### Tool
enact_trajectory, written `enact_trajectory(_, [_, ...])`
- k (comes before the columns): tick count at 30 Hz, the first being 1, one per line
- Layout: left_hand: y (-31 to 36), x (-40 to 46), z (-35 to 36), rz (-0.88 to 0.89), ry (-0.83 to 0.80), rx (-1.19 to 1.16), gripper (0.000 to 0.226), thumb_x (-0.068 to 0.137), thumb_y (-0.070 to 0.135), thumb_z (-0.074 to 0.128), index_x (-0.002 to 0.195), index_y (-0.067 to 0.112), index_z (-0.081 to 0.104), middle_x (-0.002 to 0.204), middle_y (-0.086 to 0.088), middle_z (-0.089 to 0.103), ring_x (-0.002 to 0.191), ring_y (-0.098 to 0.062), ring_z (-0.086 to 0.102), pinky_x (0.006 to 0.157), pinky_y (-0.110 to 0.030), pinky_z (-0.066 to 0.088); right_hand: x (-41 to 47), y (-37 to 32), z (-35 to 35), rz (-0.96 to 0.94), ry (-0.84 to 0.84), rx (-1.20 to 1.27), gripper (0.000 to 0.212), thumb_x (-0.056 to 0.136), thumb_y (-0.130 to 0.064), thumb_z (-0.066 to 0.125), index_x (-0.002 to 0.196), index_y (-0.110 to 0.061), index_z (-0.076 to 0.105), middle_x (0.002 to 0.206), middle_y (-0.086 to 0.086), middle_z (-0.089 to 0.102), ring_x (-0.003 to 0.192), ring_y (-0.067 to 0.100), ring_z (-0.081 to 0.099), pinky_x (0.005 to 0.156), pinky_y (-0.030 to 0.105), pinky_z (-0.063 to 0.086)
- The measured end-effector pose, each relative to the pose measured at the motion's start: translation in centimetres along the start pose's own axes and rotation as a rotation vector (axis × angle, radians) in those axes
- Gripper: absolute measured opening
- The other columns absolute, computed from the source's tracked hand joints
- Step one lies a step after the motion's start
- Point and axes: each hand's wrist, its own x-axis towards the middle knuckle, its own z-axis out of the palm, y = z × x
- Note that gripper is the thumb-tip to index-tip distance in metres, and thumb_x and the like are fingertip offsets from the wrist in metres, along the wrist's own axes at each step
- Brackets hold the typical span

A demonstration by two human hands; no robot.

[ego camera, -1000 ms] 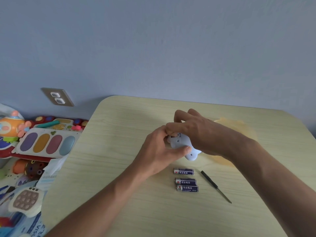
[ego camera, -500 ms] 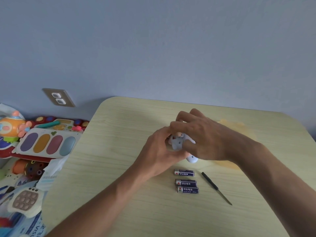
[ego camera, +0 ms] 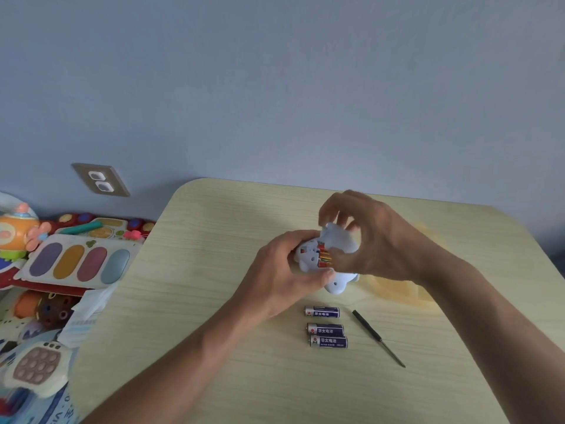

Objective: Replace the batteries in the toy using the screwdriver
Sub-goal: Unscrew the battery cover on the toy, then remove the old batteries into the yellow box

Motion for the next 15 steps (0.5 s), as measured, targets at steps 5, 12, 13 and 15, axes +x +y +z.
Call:
enact_trajectory(5, [-0.3,0.1,0.0,0.014,-0.006,0.002,0.058,0.077,0.027,0.09,0.13,0.031,0.067,0.115,0.015,0.075,0.103,0.001,0.071,0.086,-0.013,0.054,-2.5,-0.1,-2.7,0.066,0.12,0.035,0.034,0.066,-0.029,0.073,0.098,-0.028,0.059,0.097,-0.011,0.062,0.088,0.011,0.062,0.071,0.029,0.054])
enact_trajectory(12, [-0.2,0.1,0.1,0.002,-0.019,-0.018,0.056,0.077,0.027,0.09,0.127,0.036,0.067,0.111,0.022,0.075,0.102,0.005,0.07,0.082,-0.008,0.05,-11.7,0.3,-2.9,0.186,-0.023,-0.198,0.03,0.068,-0.042,0.066,0.095,-0.041,0.054,0.095,-0.022,0.054,0.085,0.006,0.06,0.061,0.02,0.051])
enact_trajectory(13, [-0.3,0.2,0.0,0.006,-0.021,-0.008,0.056,0.077,0.028,0.09,0.128,0.036,0.067,0.11,0.022,0.075,0.101,0.005,0.07,0.082,-0.007,0.05,-12.7,0.4,-2.5,0.205,-0.043,-0.214,0.029,0.067,-0.042,0.065,0.094,-0.041,0.053,0.094,-0.023,0.054,0.084,0.005,0.059,0.06,0.019,0.05])
enact_trajectory(15, [-0.4,0.3,-0.2,0.01,-0.025,0.004,0.057,0.077,0.028,0.09,0.127,0.038,0.067,0.11,0.023,0.075,0.099,0.005,0.071,0.081,-0.006,0.05,-14.2,0.7,-1.6,0.234,-0.084,-0.253,0.027,0.067,-0.043,0.06,0.092,-0.043,0.051,0.09,-0.024,0.052,0.08,0.004,0.057,0.059,0.015,0.046])
